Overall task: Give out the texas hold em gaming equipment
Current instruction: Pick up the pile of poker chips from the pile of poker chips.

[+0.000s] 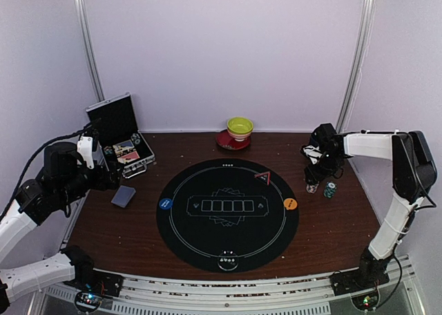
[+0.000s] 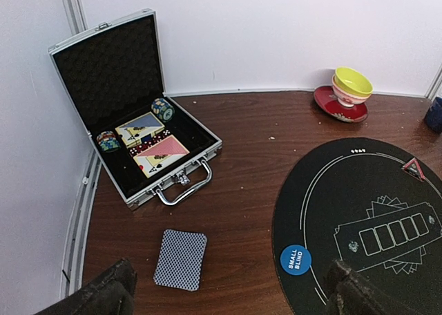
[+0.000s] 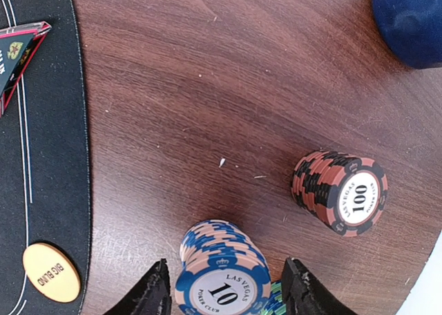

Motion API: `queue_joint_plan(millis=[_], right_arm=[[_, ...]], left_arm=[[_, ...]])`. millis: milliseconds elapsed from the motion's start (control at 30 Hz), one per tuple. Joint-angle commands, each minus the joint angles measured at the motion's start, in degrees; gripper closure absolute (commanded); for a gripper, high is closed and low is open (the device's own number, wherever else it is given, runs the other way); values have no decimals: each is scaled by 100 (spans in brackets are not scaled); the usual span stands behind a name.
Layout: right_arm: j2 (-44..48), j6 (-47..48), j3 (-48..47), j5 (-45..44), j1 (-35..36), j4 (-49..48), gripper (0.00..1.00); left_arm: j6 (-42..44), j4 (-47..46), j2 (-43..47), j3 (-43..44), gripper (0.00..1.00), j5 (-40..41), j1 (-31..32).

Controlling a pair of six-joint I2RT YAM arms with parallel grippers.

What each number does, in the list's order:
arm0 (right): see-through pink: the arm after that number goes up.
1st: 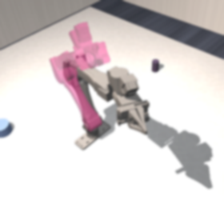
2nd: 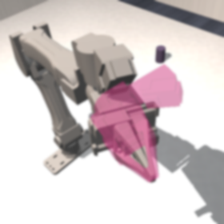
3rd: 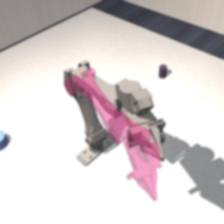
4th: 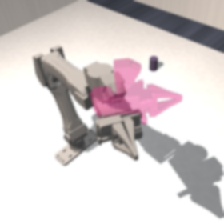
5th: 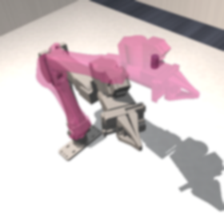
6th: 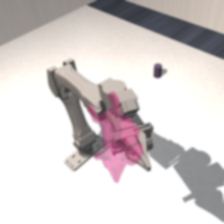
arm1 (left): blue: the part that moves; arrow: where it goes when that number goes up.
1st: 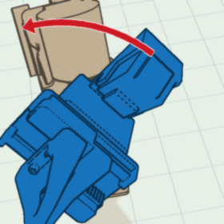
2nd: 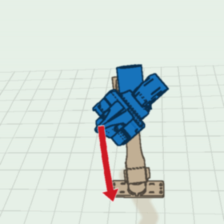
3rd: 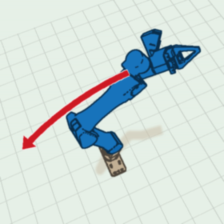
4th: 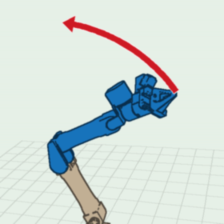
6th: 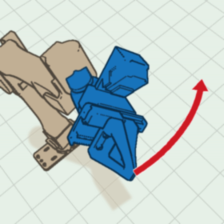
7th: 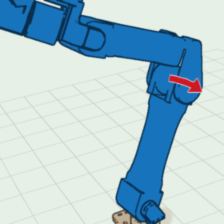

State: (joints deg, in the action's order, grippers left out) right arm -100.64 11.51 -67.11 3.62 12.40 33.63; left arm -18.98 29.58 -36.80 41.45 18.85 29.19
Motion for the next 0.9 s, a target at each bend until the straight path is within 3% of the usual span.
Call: queue_joint_plan(millis=[0,867], right_arm=[[-21,-57,40,-107,38,48,44],[300,-70,23,-53,25,120,65]], left_arm=[[52,-330,-11,-76,2,-50,-50],[53,-330,-10,-85,2,4,-46]])
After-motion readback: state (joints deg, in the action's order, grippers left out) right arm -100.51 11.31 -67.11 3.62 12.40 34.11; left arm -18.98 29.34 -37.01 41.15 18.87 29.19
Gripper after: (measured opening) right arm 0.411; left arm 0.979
